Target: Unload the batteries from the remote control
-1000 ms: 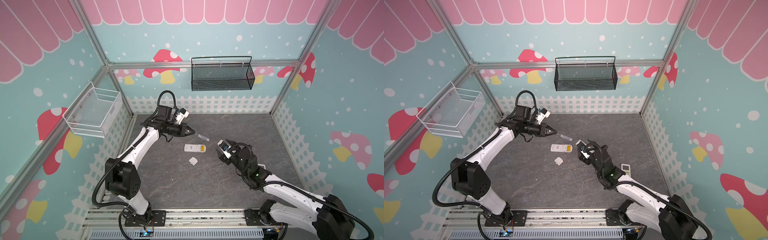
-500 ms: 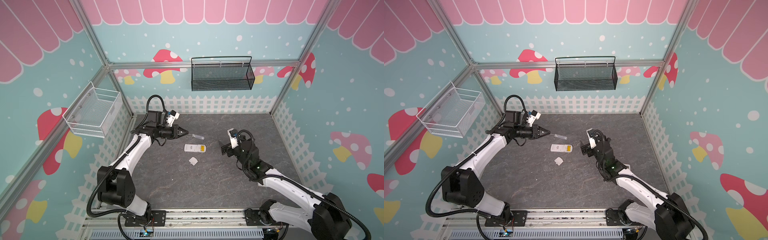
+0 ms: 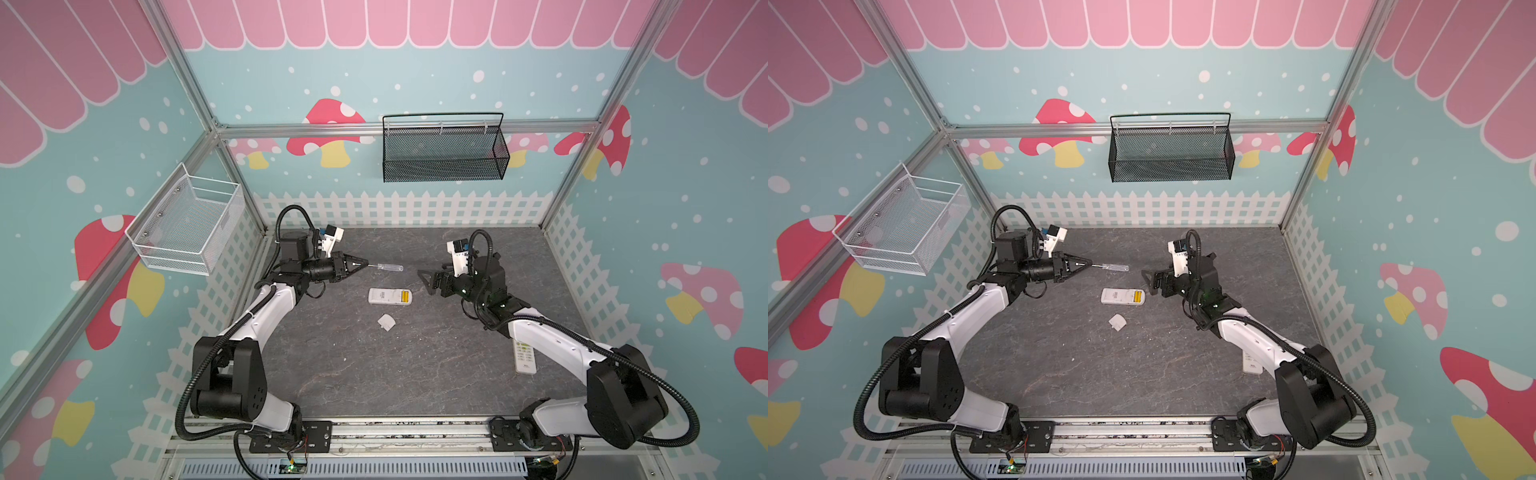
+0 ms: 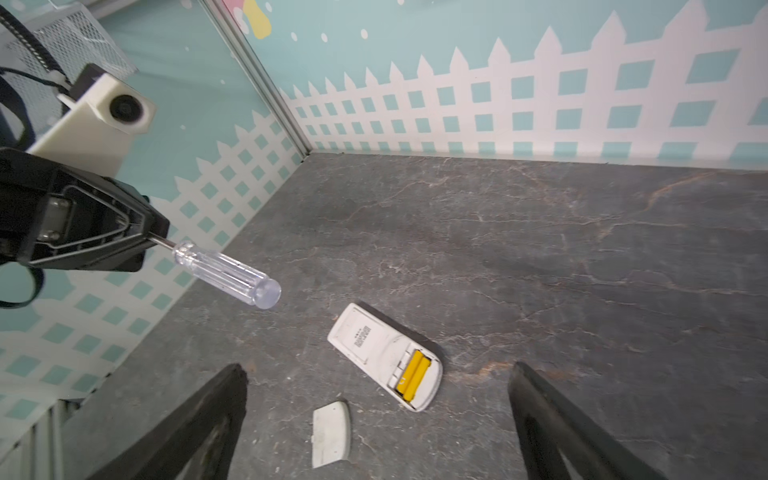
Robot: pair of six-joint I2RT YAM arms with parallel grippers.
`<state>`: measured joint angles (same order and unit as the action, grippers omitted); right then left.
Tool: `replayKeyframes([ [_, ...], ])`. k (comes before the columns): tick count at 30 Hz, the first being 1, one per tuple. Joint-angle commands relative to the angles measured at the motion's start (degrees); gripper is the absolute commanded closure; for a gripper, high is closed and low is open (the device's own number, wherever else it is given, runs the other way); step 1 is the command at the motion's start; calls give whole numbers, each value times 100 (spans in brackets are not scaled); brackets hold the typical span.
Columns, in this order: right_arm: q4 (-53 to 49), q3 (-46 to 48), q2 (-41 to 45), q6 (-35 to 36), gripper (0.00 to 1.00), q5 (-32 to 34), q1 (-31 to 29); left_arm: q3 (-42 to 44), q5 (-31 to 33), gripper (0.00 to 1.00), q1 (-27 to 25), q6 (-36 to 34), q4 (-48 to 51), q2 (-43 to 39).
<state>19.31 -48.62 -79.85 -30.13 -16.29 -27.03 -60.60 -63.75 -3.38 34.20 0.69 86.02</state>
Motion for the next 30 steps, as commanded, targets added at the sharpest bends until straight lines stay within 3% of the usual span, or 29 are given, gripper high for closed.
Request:
replayKeyframes([
  [1,704,-45,-203,-805,1,-820,31,116,-383,100,38,653,-1182,-55],
  [6,1367,-186,-487,-1180,2,-1543,59,243,-475,100,14,936,-1680,17],
  [16,2729,-563,-1429,-2074,14,-2639,135,271,-627,100,-184,1184,-2124,255],
  [26,3758,-1037,-2195,-2985,28,-3317,132,156,-671,100,-368,1519,-2392,424],
  [30,3890,-1060,-2265,-2924,31,-3492,110,171,-630,100,-391,1414,-2334,477],
])
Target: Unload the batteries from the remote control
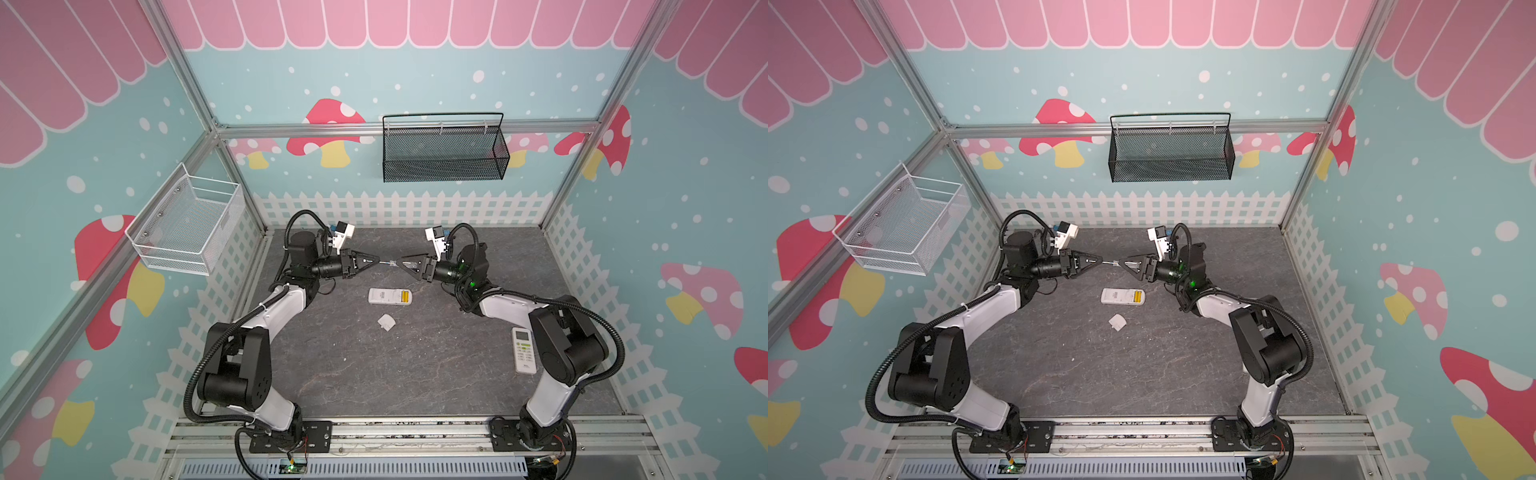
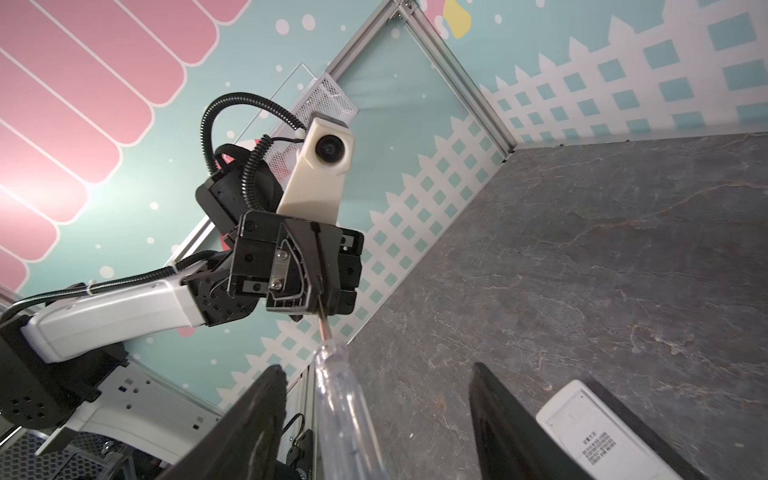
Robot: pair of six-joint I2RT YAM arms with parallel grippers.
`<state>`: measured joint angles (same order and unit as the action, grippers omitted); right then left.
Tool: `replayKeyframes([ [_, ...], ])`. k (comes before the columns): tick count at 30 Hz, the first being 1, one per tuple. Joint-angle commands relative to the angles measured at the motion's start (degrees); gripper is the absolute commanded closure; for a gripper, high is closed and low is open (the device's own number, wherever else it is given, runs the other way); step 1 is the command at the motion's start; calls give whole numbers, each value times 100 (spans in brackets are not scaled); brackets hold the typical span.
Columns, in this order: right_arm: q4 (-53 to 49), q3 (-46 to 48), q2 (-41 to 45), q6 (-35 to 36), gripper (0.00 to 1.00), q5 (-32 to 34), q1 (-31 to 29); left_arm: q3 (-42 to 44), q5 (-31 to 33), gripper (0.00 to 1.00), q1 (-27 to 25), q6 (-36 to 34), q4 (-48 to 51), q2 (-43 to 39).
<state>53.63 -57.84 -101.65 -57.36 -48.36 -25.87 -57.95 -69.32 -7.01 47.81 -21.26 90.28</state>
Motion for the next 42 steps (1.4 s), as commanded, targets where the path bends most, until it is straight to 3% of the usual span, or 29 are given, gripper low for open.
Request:
replayKeyframes([
  [1,462,-147,-116,-232,35,-298,-11,-100,-73,100,-21,27,-80,51],
  [13,885,-155,-320,-419,50,-574,-193,-139,-73,100,-106,-20,-19,59],
  [17,954,-270,-454,-592,59,-557,-208,-185,-108,100,-145,-9,27,62],
  [22,984,-288,-454,-467,61,-590,-261,-140,-108,100,-170,-208,167,50],
  [26,1134,-290,-493,-619,67,-603,-283,-192,-91,100,-180,-231,309,38],
  [28,1113,-246,-469,-501,73,-615,-277,-190,-80,100,-180,-288,308,68],
  [31,1071,-254,-510,-531,94,-613,-236,-217,-101,100,-170,-333,410,62],
  [32,1074,-226,-473,-543,96,-609,-226,-270,-99,100,-161,-385,520,51],
  [34,1011,-89,-341,-348,99,-626,-196,-344,-55,91,-156,-694,909,36],
  [36,902,151,-204,-169,99,-552,-92,-476,53,74,-142,-1181,1525,51],
  [38,918,412,-61,-234,100,-485,59,-690,126,63,-67,-1622,2177,26],
  [40,858,700,237,-97,100,-481,188,-1033,247,57,30,-2207,3053,31],
  [42,253,936,640,480,99,-458,320,-1459,497,51,154,-2987,4016,80],
])
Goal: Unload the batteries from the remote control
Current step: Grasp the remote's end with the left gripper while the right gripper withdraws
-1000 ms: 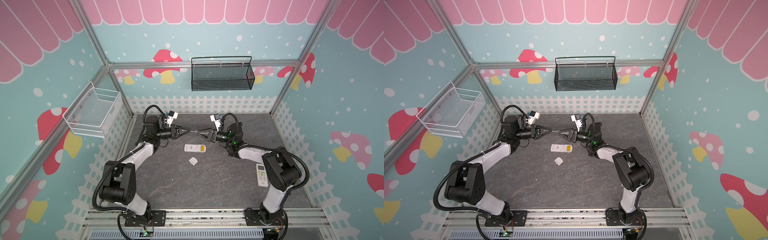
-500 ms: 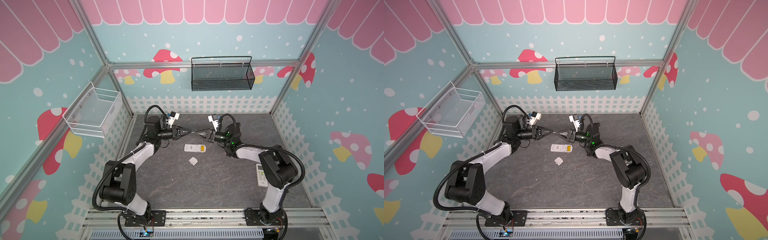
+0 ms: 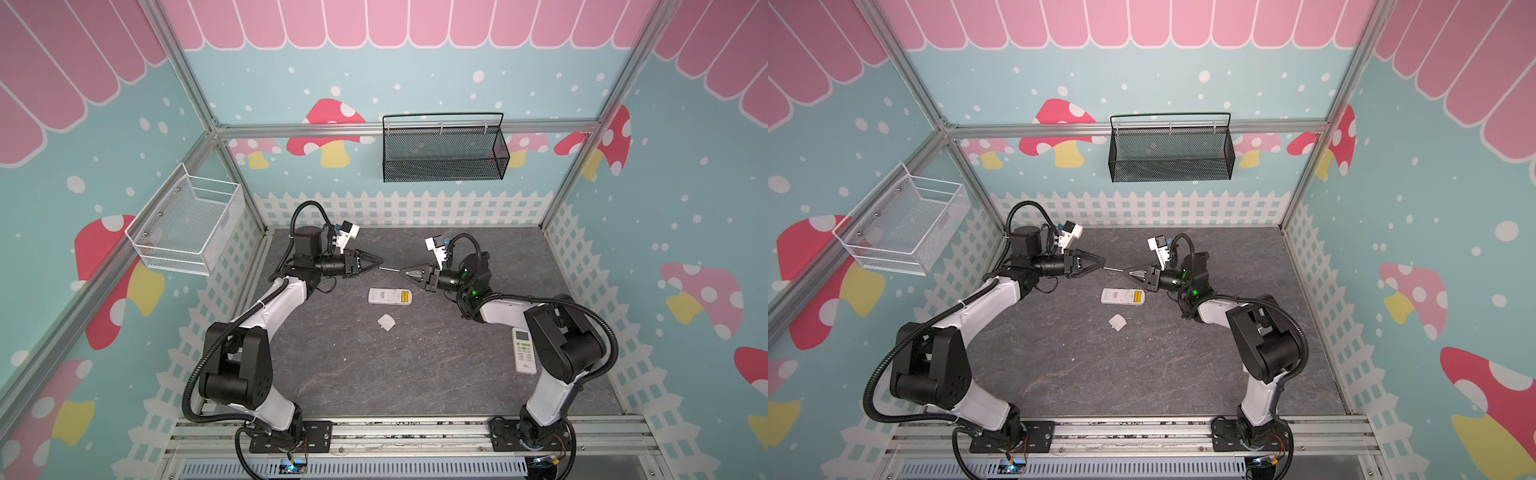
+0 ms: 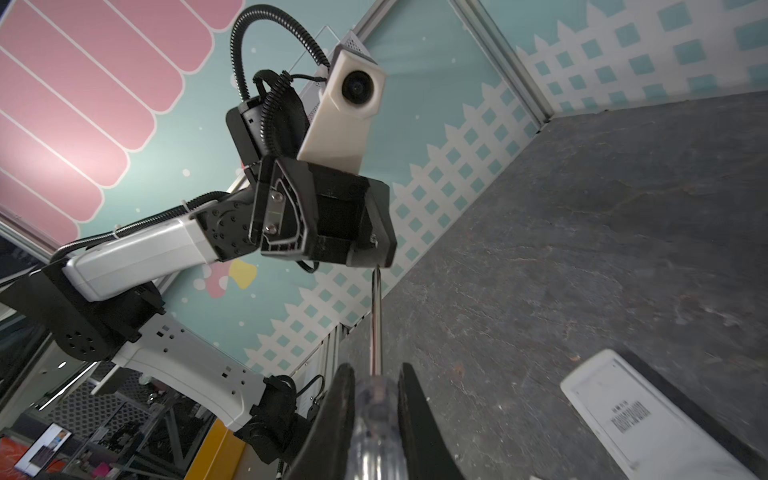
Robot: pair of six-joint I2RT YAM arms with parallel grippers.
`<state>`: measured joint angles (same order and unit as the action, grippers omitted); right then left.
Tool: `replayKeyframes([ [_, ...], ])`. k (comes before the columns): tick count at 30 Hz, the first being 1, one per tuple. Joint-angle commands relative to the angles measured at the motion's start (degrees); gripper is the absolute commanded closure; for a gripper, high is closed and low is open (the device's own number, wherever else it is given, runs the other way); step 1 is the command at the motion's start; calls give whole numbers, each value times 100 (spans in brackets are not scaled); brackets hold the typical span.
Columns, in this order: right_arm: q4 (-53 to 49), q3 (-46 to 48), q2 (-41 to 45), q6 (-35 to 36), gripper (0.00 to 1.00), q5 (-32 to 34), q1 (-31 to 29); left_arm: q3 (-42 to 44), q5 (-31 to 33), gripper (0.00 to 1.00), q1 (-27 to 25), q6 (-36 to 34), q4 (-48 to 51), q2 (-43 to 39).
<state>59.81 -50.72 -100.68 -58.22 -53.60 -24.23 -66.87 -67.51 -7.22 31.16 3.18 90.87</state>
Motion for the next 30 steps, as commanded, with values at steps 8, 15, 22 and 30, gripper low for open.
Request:
replayKeyframes([
  [8,-3081,623,2000,2678,97,452,677,-2267,1503,19,226,-3991,3953,647],
  [15,-5014,636,3213,4293,98,1168,882,-2222,2803,5,-414,-6858,4005,879],
  [22,-6262,608,4150,5223,99,1846,920,-2260,3176,5,-714,-8329,4166,1523],
  [30,-6726,1444,4855,5979,100,2749,940,-2032,4048,8,-1158,-9196,4246,1874],
])
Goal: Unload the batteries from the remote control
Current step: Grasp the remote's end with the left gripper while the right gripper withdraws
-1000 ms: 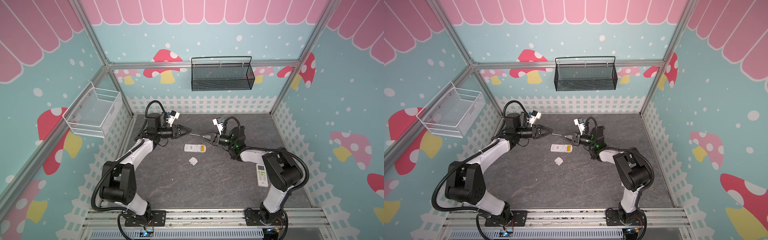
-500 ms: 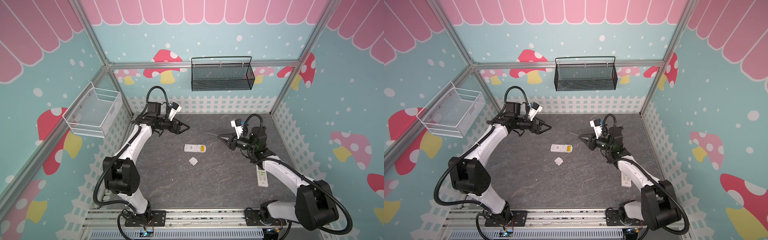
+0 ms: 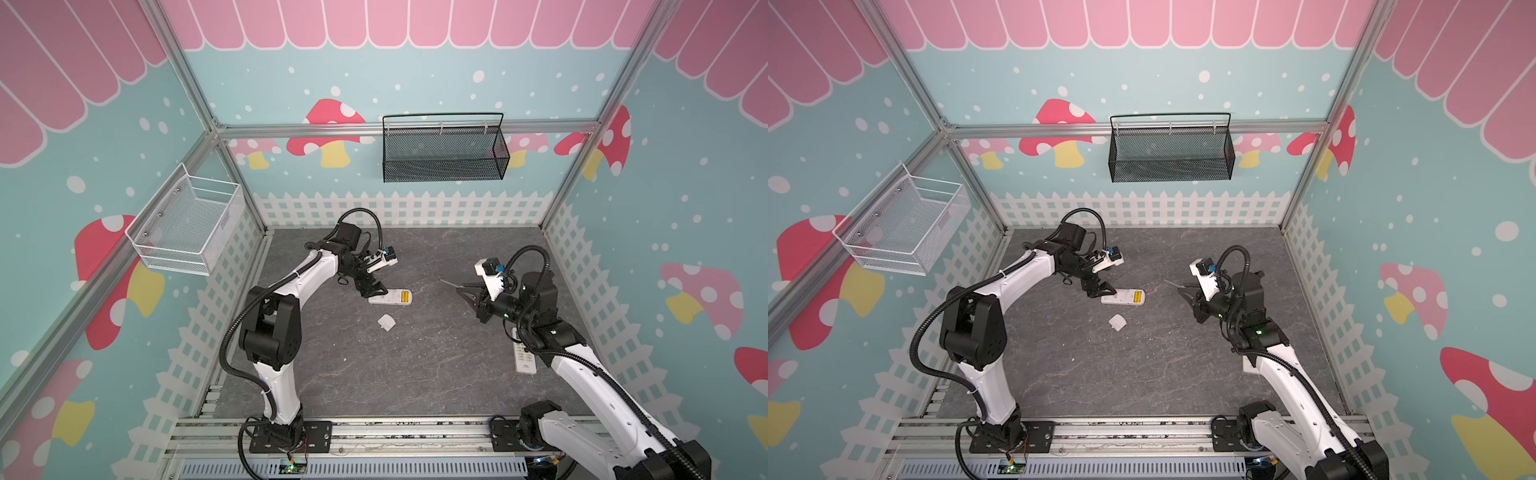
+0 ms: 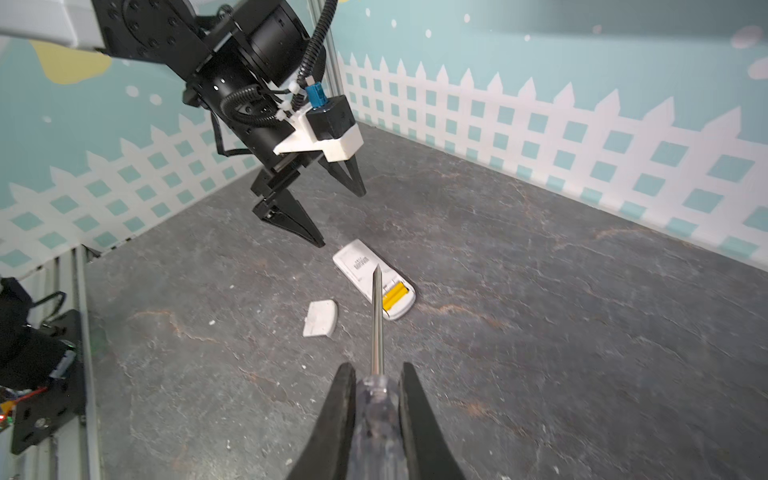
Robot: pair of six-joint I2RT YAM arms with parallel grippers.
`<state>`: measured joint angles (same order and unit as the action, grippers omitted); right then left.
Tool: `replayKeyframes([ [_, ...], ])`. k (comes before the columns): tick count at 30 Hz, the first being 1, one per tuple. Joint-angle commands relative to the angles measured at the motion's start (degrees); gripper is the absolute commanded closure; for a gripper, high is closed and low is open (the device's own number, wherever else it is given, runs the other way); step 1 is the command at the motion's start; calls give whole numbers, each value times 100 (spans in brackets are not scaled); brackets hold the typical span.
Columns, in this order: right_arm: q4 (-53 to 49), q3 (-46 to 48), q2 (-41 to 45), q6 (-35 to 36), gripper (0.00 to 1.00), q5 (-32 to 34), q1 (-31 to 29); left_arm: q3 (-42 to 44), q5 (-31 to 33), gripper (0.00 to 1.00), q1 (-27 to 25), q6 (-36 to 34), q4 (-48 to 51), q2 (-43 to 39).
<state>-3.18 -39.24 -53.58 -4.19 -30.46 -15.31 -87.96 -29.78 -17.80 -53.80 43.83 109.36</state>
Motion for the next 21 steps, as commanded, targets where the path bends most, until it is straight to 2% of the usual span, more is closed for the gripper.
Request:
replayKeyframes([
  [1,-382,435,201,621,100,489,54,78,233,8,-100,-705,182,64],
  [11,-75,893,843,612,100,1028,54,-25,544,10,-377,-802,240,431],
  [21,146,1053,820,582,100,921,45,-565,864,9,-488,-1025,259,1134],
])
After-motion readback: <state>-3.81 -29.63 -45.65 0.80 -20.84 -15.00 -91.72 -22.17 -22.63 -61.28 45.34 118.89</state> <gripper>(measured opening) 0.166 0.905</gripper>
